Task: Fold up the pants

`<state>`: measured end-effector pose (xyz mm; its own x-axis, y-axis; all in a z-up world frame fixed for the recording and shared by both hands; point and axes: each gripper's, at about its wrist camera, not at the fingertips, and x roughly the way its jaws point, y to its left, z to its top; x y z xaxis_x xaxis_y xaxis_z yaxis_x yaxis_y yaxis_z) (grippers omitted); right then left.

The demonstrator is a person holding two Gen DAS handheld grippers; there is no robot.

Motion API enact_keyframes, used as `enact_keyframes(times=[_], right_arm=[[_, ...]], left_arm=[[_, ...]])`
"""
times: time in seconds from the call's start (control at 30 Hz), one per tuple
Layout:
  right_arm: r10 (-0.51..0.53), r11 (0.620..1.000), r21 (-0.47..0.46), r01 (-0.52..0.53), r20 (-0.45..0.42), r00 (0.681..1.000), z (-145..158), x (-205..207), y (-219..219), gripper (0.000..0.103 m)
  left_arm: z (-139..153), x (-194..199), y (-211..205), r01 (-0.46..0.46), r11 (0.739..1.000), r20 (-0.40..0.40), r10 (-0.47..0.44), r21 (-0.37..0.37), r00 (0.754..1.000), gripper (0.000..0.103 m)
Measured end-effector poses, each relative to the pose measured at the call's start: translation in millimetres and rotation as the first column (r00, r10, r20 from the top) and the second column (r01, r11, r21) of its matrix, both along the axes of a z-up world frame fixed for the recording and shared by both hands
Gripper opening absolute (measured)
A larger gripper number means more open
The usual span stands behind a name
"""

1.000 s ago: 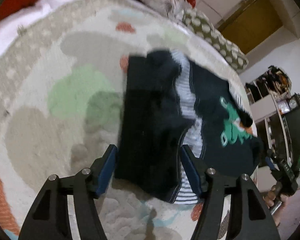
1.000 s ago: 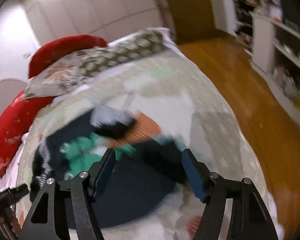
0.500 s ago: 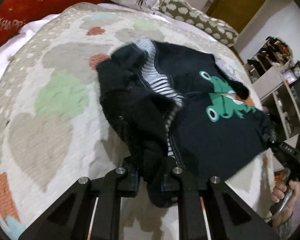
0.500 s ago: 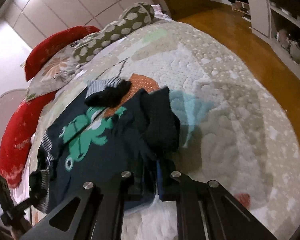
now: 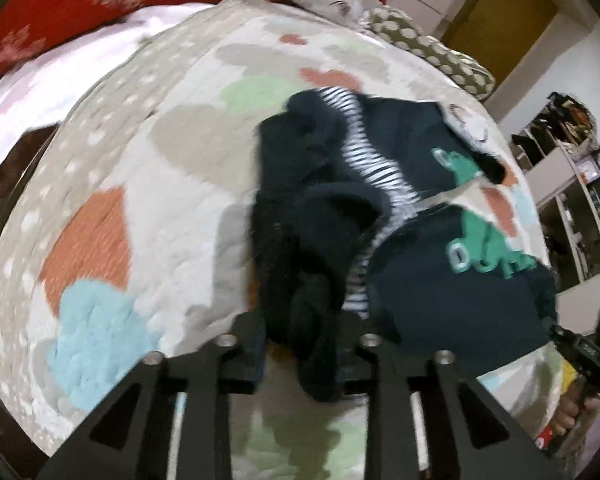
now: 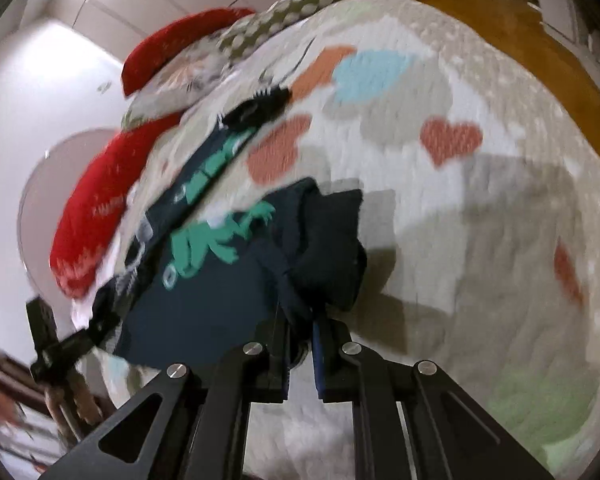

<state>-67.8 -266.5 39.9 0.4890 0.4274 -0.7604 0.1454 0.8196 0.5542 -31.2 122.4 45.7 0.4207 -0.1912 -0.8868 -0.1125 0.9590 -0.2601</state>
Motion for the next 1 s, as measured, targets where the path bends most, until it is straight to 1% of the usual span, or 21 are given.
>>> enact_keyframes(times=[0.07, 0.1, 0.13, 0.17, 0.2, 0.23, 0.27, 0.33, 0.4, 0.47, 0.5, 0.53, 0.63, 0.67, 0.73, 0.8, 0.83, 0.87, 0.9, 0.93, 1.0], right_arm=[[-0.023, 0.998, -0.067, 0.023, 0.009, 1.0, 2, -10, -1, 0.017], [-0.041, 0.996, -0.084, 0.043, 0.026, 0.999, 9, -13, -5, 0.022], [-0.059, 0.992, -0.108, 0.065, 0.06, 0.996, 20, -16, -9, 0.027], [-0.064, 0.986, -0.145, 0.077, 0.092, 0.994, 30, -15, -10, 0.03], [-0.05, 0.972, -0.219, 0.081, 0.14, 0.989, 46, -11, -7, 0.036], [-0.024, 0.96, -0.272, 0.07, 0.168, 0.985, 55, -6, -3, 0.038], [0.014, 0.942, -0.332, 0.05, 0.19, 0.982, 64, 3, 4, 0.038], [0.117, 0.898, -0.44, -0.013, 0.211, 0.97, 74, 35, 26, 0.038], [0.211, 0.865, -0.495, -0.08, 0.213, 0.954, 72, 68, 48, 0.038], [0.291, 0.815, -0.563, -0.138, 0.19, 0.938, 61, 105, 71, 0.038], [0.329, 0.769, -0.619, -0.158, 0.171, 0.929, 51, 127, 85, 0.038], [0.354, 0.739, -0.652, -0.171, 0.159, 0.922, 44, 141, 93, 0.038], [0.409, 0.611, -0.768, -0.193, 0.097, 0.907, 19, 178, 117, 0.038], [0.421, 0.583, -0.788, -0.196, 0.087, 0.903, 12, 189, 123, 0.038], [0.434, 0.54, -0.818, -0.198, 0.069, 0.898, 2, 205, 130, 0.038], [0.442, 0.511, -0.836, -0.201, 0.054, 0.895, -6, 219, 133, 0.038], [0.443, 0.508, -0.836, -0.208, 0.046, 0.895, -8, 225, 134, 0.035], [0.436, 0.517, -0.827, -0.221, 0.032, 0.899, -10, 230, 132, 0.027], [0.418, 0.564, -0.786, -0.253, 0.007, 0.908, -11, 235, 127, 0.003], [0.394, 0.609, -0.75, -0.258, 0.004, 0.919, -8, 237, 121, 0.003], [0.338, 0.716, -0.658, -0.233, 0.035, 0.94, 4, 235, 107, 0.003]], left_arm=[[1, -8, 8, -0.018, 1.0, 0.024, 0.019, -0.012, 1.0, 0.036], [4, -15, 11, -0.035, 0.999, 0.048, 0.036, -0.028, 0.998, 0.038], [9, -21, 13, -0.049, 0.998, 0.073, 0.052, -0.034, 0.996, 0.039], [11, -25, 14, -0.056, 0.998, 0.089, 0.059, -0.032, 0.994, 0.039], [15, -30, 13, -0.07, 0.997, 0.116, 0.072, -0.018, 0.991, 0.039], [18, -33, 12, -0.082, 0.997, 0.136, 0.082, -0.005, 0.987, 0.039], [21, -39, 9, -0.094, 0.996, 0.162, 0.092, 0.004, 0.982, 0.04], [23, -42, 7, -0.093, 0.996, 0.178, 0.092, -0.001, 0.98, 0.04], [23, -42, 5, -0.079, 0.997, 0.181, 0.08, -0.01, 0.98, 0.04], [24, -44, 7, -0.068, 0.998, 0.188, 0.07, -0.018, 0.98, 0.04], [25, -46, 8, -0.066, 0.998, 0.195, 0.068, -0.019, 0.978, 0.041], [25, -47, 9, -0.065, 0.998, 0.202, 0.068, -0.019, 0.977, 0.041], [24, -51, 17, -0.068, 0.997, 0.214, 0.072, -0.026, 0.974, 0.044], [22, -51, 21, -0.07, 0.997, 0.215, 0.074, -0.029, 0.974, 0.044], [21, -51, 24, -0.071, 0.997, 0.216, 0.075, -0.029, 0.973, 0.044], [19, -50, 26, -0.078, 0.997, 0.217, 0.082, -0.028, 0.973, 0.044], [19, -49, 27, -0.08, 0.996, 0.215, 0.085, -0.032, 0.973, 0.044], [18, -48, 27, -0.083, 0.996, 0.209, 0.091, -0.045, 0.974, 0.044], [17, -47, 28, -0.085, 0.995, 0.206, 0.094, -0.053, 0.974, 0.044], [17, -47, 28, -0.085, 0.994, 0.204, 0.096, -0.062, 0.974, 0.044], [19, -48, 26, -0.081, 0.994, 0.206, 0.095, -0.073, 0.974, 0.044]])
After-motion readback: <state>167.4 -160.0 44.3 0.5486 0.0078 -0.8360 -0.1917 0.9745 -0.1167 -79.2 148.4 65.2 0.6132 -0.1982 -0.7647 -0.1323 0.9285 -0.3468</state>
